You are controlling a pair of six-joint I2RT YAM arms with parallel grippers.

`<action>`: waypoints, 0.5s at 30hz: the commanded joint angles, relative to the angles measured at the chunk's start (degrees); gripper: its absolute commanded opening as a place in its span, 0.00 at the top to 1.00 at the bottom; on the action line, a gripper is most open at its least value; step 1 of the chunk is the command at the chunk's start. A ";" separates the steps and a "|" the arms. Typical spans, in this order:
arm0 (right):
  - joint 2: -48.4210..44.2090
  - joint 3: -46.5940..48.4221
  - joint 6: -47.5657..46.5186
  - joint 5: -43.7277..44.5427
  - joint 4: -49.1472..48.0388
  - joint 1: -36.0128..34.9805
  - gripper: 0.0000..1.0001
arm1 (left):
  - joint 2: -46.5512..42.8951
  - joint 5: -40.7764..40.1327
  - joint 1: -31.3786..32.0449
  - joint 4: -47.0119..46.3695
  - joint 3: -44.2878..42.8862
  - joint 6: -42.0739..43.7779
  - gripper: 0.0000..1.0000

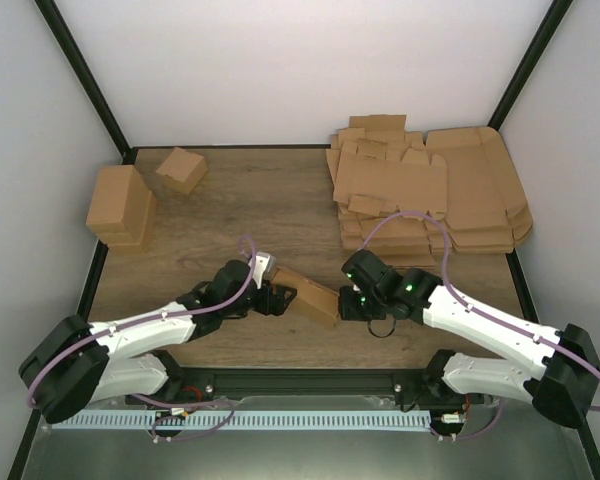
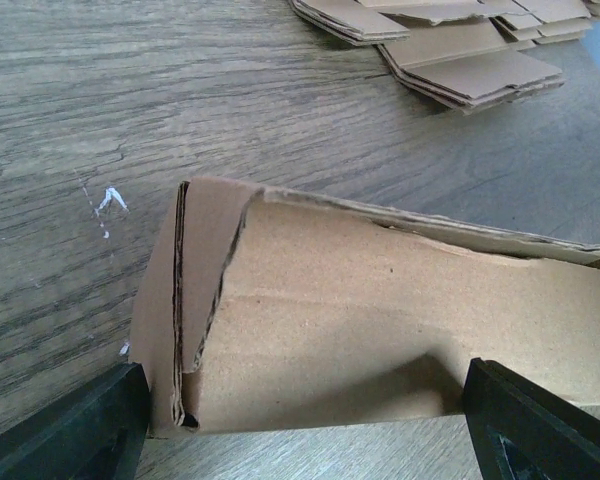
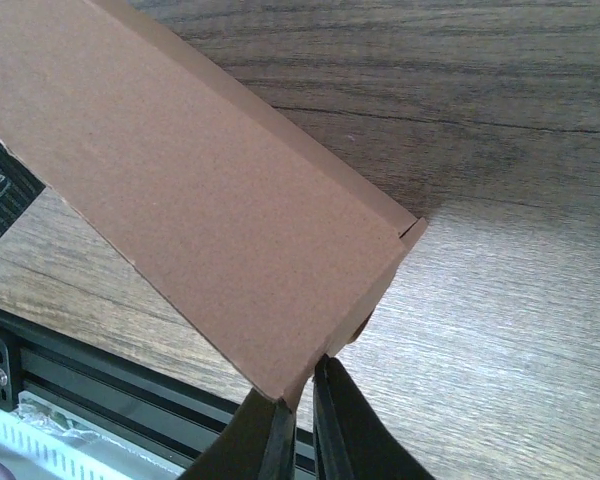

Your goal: Fold the paper box

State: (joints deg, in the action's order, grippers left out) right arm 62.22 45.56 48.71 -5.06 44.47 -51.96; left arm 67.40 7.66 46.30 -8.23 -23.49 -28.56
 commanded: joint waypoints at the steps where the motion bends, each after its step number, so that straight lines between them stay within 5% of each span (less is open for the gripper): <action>1: -0.69 0.51 2.93 0.70 -1.01 -0.33 0.94 | 1.09 -1.22 2.46 0.24 -1.34 -1.61 0.12; 15: -6.03 0.74 7.97 -0.54 -1.00 -0.33 0.99 | 4.27 -7.76 6.28 5.81 -3.93 -0.59 0.15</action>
State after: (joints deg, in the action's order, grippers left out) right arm 58.81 45.08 53.95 -4.43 46.41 -51.94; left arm 70.35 1.04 51.13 -5.87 -26.96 -29.98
